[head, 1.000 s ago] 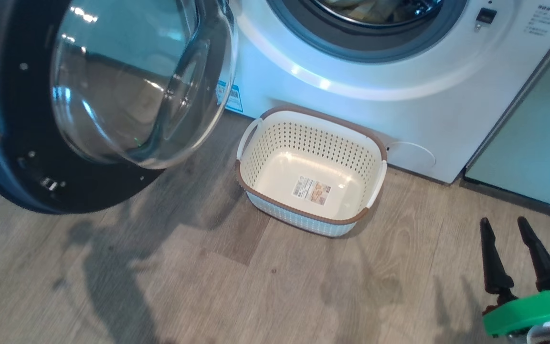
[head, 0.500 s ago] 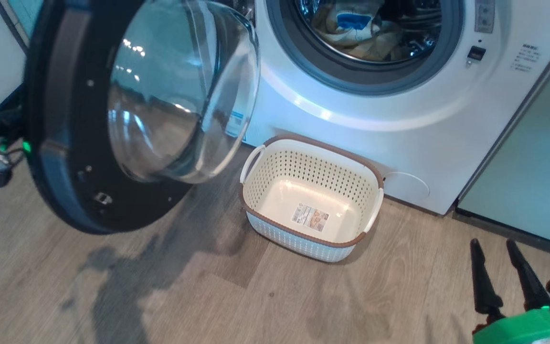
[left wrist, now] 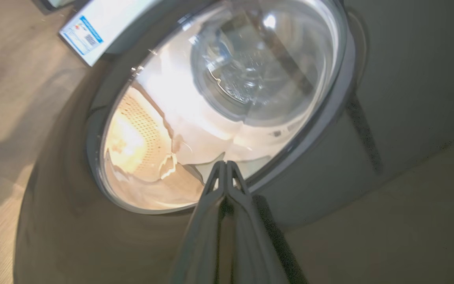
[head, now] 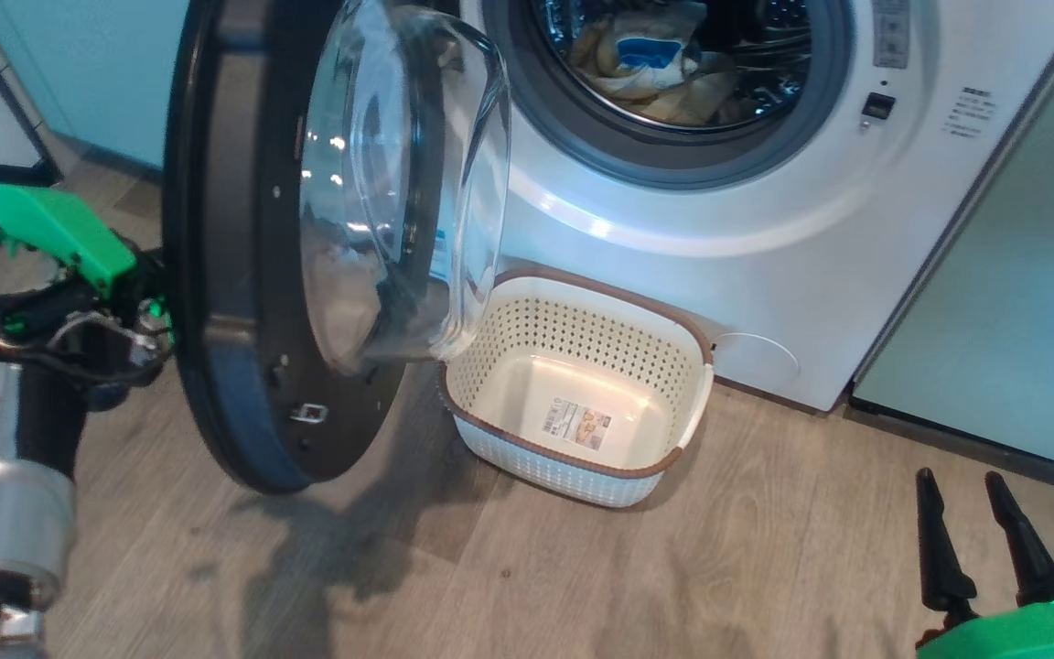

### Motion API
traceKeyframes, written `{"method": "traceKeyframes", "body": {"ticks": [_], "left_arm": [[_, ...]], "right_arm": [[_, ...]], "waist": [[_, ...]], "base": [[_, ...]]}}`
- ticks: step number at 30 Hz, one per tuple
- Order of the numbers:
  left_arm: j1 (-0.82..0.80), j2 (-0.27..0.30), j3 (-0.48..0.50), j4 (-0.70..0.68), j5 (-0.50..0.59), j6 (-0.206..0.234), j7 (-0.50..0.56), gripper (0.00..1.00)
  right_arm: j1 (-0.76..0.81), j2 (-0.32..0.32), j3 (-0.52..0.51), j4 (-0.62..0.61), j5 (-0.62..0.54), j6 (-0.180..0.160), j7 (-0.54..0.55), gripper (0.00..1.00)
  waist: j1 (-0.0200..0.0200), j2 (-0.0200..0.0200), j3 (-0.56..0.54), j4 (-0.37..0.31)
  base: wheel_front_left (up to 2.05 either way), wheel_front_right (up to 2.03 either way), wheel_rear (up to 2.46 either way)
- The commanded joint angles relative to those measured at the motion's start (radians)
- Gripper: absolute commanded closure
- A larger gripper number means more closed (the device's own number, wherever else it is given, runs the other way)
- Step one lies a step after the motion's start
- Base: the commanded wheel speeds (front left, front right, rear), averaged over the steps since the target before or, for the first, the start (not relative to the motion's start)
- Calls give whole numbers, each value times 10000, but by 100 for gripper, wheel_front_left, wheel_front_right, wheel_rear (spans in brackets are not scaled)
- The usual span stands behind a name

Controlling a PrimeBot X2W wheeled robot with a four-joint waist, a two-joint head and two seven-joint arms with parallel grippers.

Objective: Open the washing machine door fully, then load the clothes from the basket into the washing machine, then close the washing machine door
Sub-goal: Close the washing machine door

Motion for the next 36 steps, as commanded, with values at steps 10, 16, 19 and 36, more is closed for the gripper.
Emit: {"method": "traceKeyframes", "body": {"ticks": [10,16,19,36], "left_arm": [[316,-358,110,-1691,-340,-56,162,100],[735,-897,212,-2381,-379,1,-410,100],[850,-1027,328,-2500,-398,16,-690,100],[896,-1327,608,-2533,-338,-19,-1664,100]], "right_arm": [[-314,-97,238,-307,7,-29,-96,0],[-357,-60,180,-297,-4,-29,-96,0],[-390,-49,240,-298,0,-29,-96,0],[-514,-122,390,-297,14,-29,-96,0]], "waist": [[0,-1,107,-538],[0,-1,223,-1143],[0,-1,288,-1532],[0,-1,411,-3972]], "base": [[0,0,0],[0,0,0],[0,0,0],[0,0,0]]}}
